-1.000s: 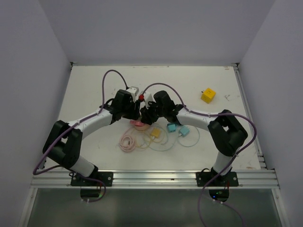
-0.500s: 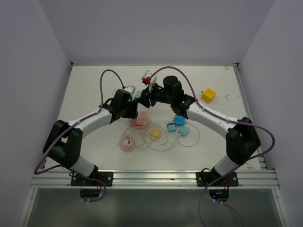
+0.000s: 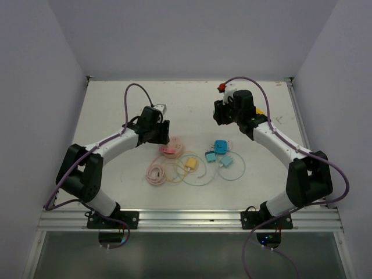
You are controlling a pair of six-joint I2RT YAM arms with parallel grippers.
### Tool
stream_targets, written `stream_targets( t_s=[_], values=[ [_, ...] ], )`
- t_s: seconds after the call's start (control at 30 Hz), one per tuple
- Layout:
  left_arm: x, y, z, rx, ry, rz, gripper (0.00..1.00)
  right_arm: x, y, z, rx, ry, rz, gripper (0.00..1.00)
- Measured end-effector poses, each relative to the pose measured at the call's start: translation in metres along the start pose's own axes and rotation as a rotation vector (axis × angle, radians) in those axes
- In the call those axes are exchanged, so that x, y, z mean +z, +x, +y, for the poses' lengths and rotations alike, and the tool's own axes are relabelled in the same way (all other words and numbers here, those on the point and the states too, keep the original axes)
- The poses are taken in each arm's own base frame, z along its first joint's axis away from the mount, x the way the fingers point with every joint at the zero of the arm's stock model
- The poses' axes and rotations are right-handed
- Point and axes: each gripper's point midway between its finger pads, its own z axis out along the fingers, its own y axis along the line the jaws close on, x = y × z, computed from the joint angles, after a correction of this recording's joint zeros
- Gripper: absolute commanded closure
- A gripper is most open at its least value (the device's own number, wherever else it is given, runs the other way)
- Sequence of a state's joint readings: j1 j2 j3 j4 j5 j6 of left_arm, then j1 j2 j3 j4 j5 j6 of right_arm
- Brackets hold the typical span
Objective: Pull the plug off the socket
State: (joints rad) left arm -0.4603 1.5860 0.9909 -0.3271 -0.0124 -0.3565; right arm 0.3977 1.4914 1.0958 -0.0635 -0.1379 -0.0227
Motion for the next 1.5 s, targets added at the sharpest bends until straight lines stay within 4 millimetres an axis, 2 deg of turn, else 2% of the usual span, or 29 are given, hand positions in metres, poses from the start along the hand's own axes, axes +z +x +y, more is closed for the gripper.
stream_targets(
  t_s=[0.17, 0.33, 0.47, 0.57, 0.67, 0.73, 0.77, 0.8, 1.03, 1.13, 1.23, 1.3, 1.37, 1.5],
  values=[
    [-0.001, 0.0, 0.001, 0.001, -0.008, 0.007, 1.0, 0.008, 0.055, -0.049, 0.084, 0.195, 0.247, 1.0],
    [-0.003, 0.001, 0.005, 0.011, -0.031, 0.016, 0.93, 0.008, 0.087, -0.084, 0.14, 0.351, 0.434, 1.0],
    [-0.005, 0.001, 0.008, 0.035, -0.041, 0.026, 0.91, 0.007, 0.111, -0.103, 0.179, 0.417, 0.54, 1.0],
    [-0.005, 0.0, 0.008, 0.052, -0.043, 0.035, 0.88, 0.003, 0.135, -0.115, 0.217, 0.45, 0.62, 0.81],
    [-0.004, -0.001, 0.008, 0.067, -0.045, 0.042, 0.87, 0.001, 0.153, -0.123, 0.252, 0.468, 0.681, 0.72],
    [-0.003, -0.002, 0.008, 0.075, -0.047, 0.048, 0.87, 0.001, 0.163, -0.127, 0.268, 0.475, 0.708, 0.56],
    [-0.003, -0.003, 0.008, 0.081, -0.047, 0.049, 0.87, 0.0, 0.163, -0.128, 0.276, 0.475, 0.711, 0.5],
    [-0.003, -0.003, 0.008, 0.084, -0.048, 0.05, 0.87, 0.0, 0.162, -0.128, 0.282, 0.473, 0.709, 0.39],
    [-0.003, -0.003, 0.008, 0.092, -0.048, 0.049, 0.94, 0.0, 0.155, -0.122, 0.307, 0.453, 0.685, 0.12],
    [-0.004, -0.003, 0.008, 0.094, -0.048, 0.046, 0.96, -0.007, 0.138, -0.116, 0.321, 0.43, 0.632, 0.08],
    [-0.004, -0.002, 0.008, 0.093, -0.046, 0.039, 0.99, -0.015, 0.108, -0.104, 0.343, 0.377, 0.528, 0.04],
    [-0.005, -0.002, 0.008, 0.093, -0.045, 0.035, 1.0, -0.02, 0.087, -0.09, 0.364, 0.32, 0.443, 0.01],
    [-0.006, -0.001, 0.008, 0.093, -0.044, 0.03, 1.0, -0.023, 0.068, -0.068, 0.392, 0.236, 0.36, 0.01],
    [-0.01, 0.003, 0.009, 0.091, -0.041, 0.026, 1.0, -0.016, 0.045, -0.007, 0.455, 0.012, 0.243, 0.01]
  ],
)
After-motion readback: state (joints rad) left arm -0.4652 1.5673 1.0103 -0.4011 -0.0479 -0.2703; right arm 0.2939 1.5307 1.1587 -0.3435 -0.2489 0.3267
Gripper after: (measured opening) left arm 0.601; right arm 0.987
